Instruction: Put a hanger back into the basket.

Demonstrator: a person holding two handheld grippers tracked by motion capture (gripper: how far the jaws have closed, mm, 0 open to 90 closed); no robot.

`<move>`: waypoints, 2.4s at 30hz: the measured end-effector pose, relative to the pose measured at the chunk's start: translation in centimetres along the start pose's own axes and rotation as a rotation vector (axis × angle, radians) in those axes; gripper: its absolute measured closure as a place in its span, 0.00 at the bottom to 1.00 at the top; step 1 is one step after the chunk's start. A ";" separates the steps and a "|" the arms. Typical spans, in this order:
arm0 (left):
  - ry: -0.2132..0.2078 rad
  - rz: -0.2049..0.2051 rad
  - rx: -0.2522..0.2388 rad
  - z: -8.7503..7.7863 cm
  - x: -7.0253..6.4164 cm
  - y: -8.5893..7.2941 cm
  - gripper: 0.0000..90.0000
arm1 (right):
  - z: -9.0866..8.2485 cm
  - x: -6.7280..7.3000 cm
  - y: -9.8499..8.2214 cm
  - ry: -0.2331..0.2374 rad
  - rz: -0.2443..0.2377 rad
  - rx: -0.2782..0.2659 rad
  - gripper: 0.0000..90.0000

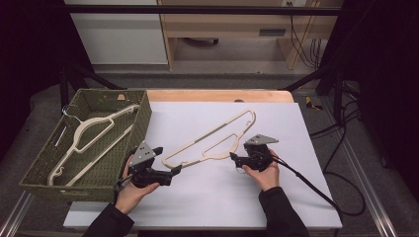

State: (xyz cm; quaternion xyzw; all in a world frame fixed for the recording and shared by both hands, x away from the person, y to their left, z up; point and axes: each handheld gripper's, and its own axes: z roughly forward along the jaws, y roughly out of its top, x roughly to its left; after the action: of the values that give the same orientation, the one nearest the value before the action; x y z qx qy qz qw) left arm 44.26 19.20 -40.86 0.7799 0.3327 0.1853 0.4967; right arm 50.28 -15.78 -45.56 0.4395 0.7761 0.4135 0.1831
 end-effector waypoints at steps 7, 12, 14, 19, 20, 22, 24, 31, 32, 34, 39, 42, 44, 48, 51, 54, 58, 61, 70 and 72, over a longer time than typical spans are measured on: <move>0.000 -0.001 0.006 0.1 0.0 -0.1 0.09 | 1.7 -0.1 -0.5 -0.014 -0.018 0.062 0.53; -0.002 0.001 0.008 0.3 -0.1 -0.2 0.09 | 2.4 -0.1 -1.0 -0.011 -0.057 0.092 0.65; -0.002 -0.001 0.005 0.2 -0.1 -0.2 0.09 | 2.5 0.0 -1.1 -0.007 -0.062 0.103 0.68; -0.001 -0.002 0.007 0.2 -0.1 -0.2 0.10 | 2.6 0.1 -1.3 -0.020 -0.083 0.118 0.78; 0.000 -0.001 0.007 0.2 -0.1 -0.2 0.10 | 2.6 0.1 -1.3 -0.018 -0.093 0.118 0.80; -0.002 -0.002 0.006 0.2 -0.1 -0.2 0.10 | 2.5 0.3 -1.4 -0.019 -0.094 0.120 0.85; -0.003 -0.001 0.008 0.3 -0.1 -0.2 0.10 | 2.4 0.4 -1.5 -0.015 -0.097 0.120 0.89; -0.006 0.002 0.021 0.6 -0.4 -0.3 0.10 | 2.4 0.3 -1.4 -0.014 -0.035 0.137 0.98; -0.007 0.005 0.025 0.7 -0.4 -0.3 0.10 | 2.4 0.3 -1.3 -0.014 -0.023 0.136 0.98; -0.008 0.010 0.023 0.8 -0.6 -0.3 0.10 | 2.5 0.3 -1.3 -0.017 0.000 0.135 0.99; -0.012 0.020 0.034 1.3 -0.8 0.0 0.11 | 2.5 0.2 -1.2 -0.017 0.035 0.138 0.99; -0.016 0.034 0.045 2.0 -1.0 0.4 0.11 | 2.4 0.2 -1.2 -0.011 0.048 0.141 0.99; -0.016 0.049 0.053 2.6 -1.1 0.7 0.11 | 2.2 0.1 -1.1 -0.011 0.048 0.131 0.99; -0.020 0.070 0.080 4.1 -1.4 1.4 0.12 | 1.8 0.1 -0.7 -0.003 0.058 0.113 0.99; -0.032 0.092 0.104 5.4 -1.8 2.1 0.12 | 1.4 0.0 -0.4 0.010 0.065 0.102 0.99; -0.039 0.102 0.127 6.9 -2.2 2.6 0.13 | 1.3 0.0 -0.2 0.007 0.060 0.098 0.99; -0.049 0.110 0.146 8.5 -2.6 3.0 0.13 | 1.0 0.2 0.1 -0.001 0.048 0.093 0.99; -0.051 0.117 0.163 9.6 -2.8 3.1 0.14 | 0.8 0.3 0.4 -0.003 0.040 0.085 0.99; -0.050 0.155 0.213 12.8 -3.4 3.3 0.18 | 0.3 0.4 0.8 0.003 0.038 0.077 0.99; -0.052 0.164 0.228 13.6 -3.5 3.3 0.19 | 0.3 0.4 0.9 -0.001 0.035 0.074 0.99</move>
State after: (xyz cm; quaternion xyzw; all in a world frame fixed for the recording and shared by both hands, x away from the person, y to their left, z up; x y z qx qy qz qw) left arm 51.34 6.93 -43.74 0.8603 0.2738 0.1661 0.3967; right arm 50.72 -15.05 -44.93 0.4595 0.7831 0.3874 0.1598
